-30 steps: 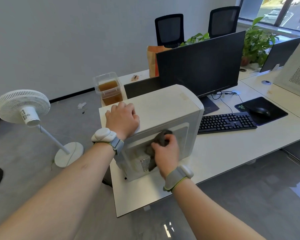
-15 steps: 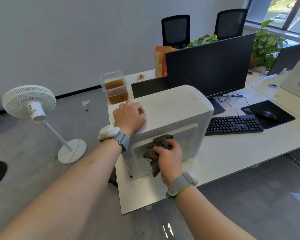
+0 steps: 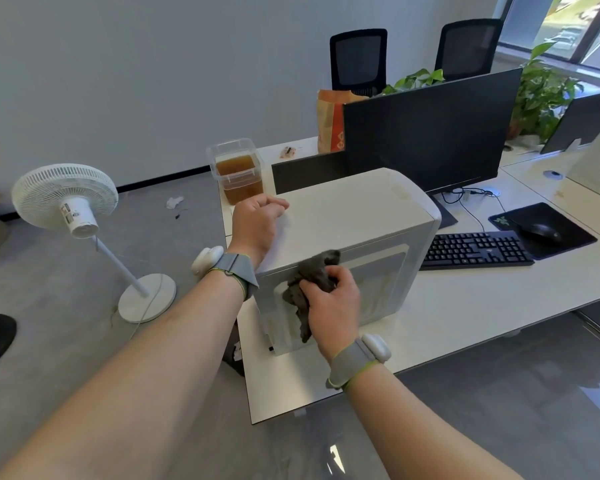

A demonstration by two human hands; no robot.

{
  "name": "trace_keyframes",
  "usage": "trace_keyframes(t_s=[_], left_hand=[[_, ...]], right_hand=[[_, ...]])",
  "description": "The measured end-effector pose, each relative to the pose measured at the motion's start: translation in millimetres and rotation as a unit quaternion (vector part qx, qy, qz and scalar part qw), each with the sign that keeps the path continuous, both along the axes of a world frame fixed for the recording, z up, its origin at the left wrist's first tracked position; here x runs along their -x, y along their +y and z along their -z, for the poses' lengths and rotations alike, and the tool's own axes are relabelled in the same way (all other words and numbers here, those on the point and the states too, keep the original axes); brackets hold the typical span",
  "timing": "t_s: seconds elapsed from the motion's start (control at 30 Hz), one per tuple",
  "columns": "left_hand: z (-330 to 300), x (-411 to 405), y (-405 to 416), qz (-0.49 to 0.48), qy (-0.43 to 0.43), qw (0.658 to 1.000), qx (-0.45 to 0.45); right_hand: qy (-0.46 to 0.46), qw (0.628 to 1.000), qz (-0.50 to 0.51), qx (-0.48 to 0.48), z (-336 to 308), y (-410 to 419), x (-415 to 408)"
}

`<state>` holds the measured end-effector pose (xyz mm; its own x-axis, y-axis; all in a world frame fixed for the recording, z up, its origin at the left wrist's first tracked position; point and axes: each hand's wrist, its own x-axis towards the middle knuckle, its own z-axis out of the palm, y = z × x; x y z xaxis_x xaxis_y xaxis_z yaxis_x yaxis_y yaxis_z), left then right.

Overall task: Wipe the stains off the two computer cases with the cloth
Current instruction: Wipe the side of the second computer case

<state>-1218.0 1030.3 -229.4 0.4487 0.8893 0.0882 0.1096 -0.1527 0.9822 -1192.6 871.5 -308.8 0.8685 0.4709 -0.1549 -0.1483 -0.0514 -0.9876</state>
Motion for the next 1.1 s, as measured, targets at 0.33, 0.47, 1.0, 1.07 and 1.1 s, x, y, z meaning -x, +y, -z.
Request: trace_keyframes(t_s=[0.33, 0.47, 1.0, 1.07, 1.1], left_hand=[[-2.5, 9.0, 6.0, 0.054, 0.017, 0.998, 0.005], [2.0, 12.7, 20.8, 0.201, 0.142, 0.969, -0.039], [26.5, 6.3, 13.5, 0.172, 0.189, 0.947, -0.195], [26.8, 6.0, 13.1, 0.170, 0.190, 0.946, -0.200], [27.3, 5.5, 13.2, 0.170, 0.193, 0.945, -0.201]], right_hand=[[-0.100, 0.990, -0.052, 0.087, 4.4, 1.8, 6.1], [-0.038, 0.990, -0.033, 0.129, 24.9, -8.9, 4.8], [-0.078, 0.930, -0.269, 0.238, 3.8, 1.0, 21.7], [-0.136, 0.857, -0.367, 0.334, -23.4, -5.1, 11.0], [-0.146, 0.848, -0.368, 0.351, -32.5, -10.0, 4.2]])
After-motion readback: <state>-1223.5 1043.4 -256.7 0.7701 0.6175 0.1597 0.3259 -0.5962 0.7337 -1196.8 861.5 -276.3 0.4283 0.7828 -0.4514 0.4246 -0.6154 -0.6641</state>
